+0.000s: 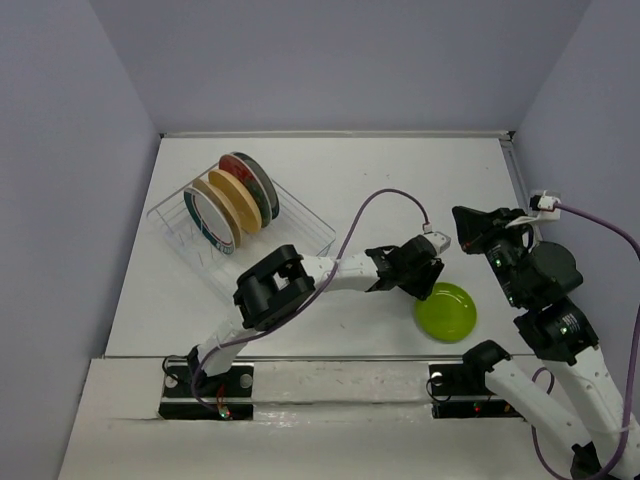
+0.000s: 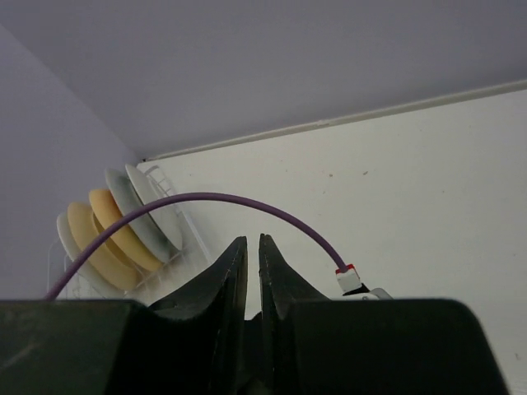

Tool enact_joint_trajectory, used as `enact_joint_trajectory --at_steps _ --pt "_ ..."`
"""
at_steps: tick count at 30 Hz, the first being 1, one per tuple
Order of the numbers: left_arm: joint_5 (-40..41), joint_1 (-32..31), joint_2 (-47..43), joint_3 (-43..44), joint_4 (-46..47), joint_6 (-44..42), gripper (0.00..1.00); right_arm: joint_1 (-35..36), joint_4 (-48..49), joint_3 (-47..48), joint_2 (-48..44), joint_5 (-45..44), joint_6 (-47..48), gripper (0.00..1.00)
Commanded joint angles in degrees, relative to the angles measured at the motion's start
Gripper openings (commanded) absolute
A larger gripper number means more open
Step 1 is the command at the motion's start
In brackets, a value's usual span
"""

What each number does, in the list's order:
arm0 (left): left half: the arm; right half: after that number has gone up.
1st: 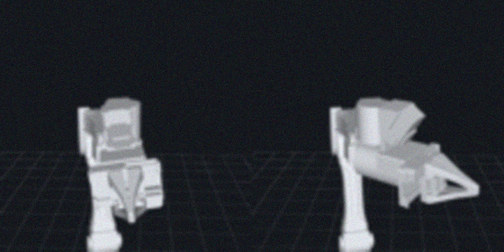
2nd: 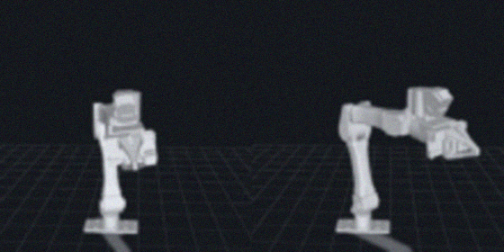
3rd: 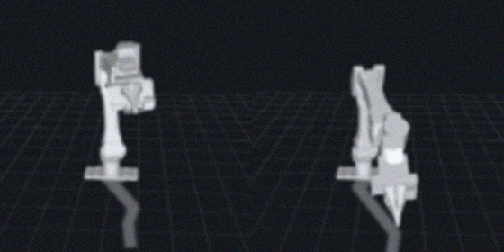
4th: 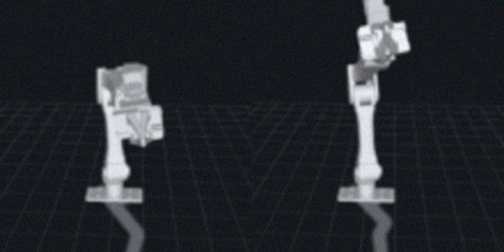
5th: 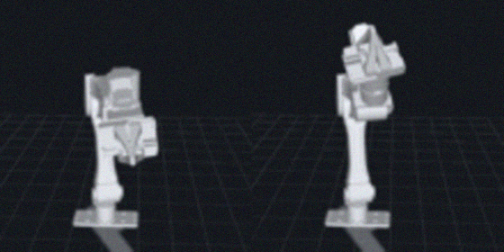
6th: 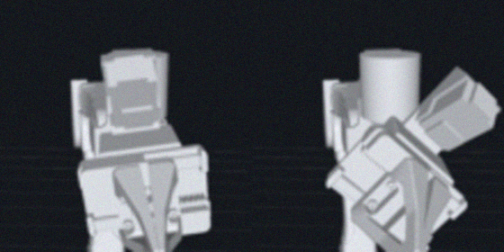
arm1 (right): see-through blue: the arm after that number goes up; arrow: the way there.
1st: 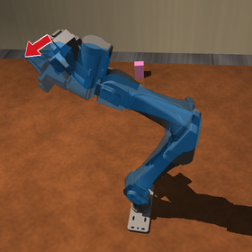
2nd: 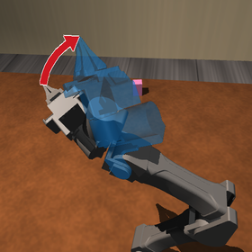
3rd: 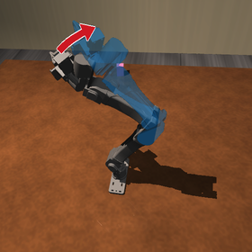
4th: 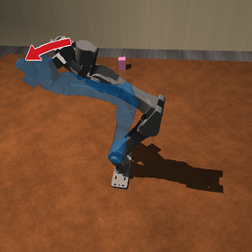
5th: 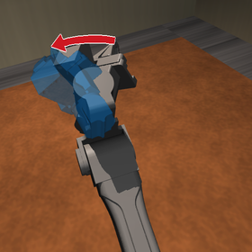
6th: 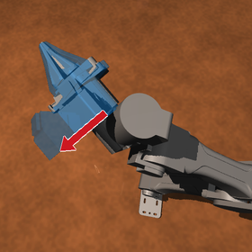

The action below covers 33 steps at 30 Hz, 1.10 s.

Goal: Load the plates into the dish rack

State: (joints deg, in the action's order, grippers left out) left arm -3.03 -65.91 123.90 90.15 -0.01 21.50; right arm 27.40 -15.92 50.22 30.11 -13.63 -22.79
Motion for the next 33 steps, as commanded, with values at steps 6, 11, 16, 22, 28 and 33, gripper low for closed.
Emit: enact_joint_trajectory --at_steps 6,11,16,22,28,33 --pt "-3.1 0.0 2.9 1.9 -2.5 -2.2 0.40 -0.2 -0.2 0.7 1.3 5.1 -1.1 0.17" --pt "-3.7 0.2 0.9 -1.8 -0.4 -2.9 0.06 -0.2 -0.4 1.0 2.8 3.5 -1.3 0.17" --pt "-5.4 2.9 -8.5 -12.0 5.9 -1.7 0.06 -0.2 -2.4 1.4 6.3 1.8 -1.6 0.19" --pt "-4.5 8.2 -25.4 -24.2 10.6 -1.0 0.06 -0.2 -2.0 -0.9 9.5 3.3 -1.8 0.34" --pt "-5.6 12.7 -39.4 -31.3 12.7 1.1 0.06 -0.2 7.6 -6.0 14.9 9.5 -2.4 0.47" --pt "-9.1 18.1 -49.3 -34.1 12.9 2.2 0.06 -0.2 13.8 -9.0 21.2 19.9 0.5 0.69"
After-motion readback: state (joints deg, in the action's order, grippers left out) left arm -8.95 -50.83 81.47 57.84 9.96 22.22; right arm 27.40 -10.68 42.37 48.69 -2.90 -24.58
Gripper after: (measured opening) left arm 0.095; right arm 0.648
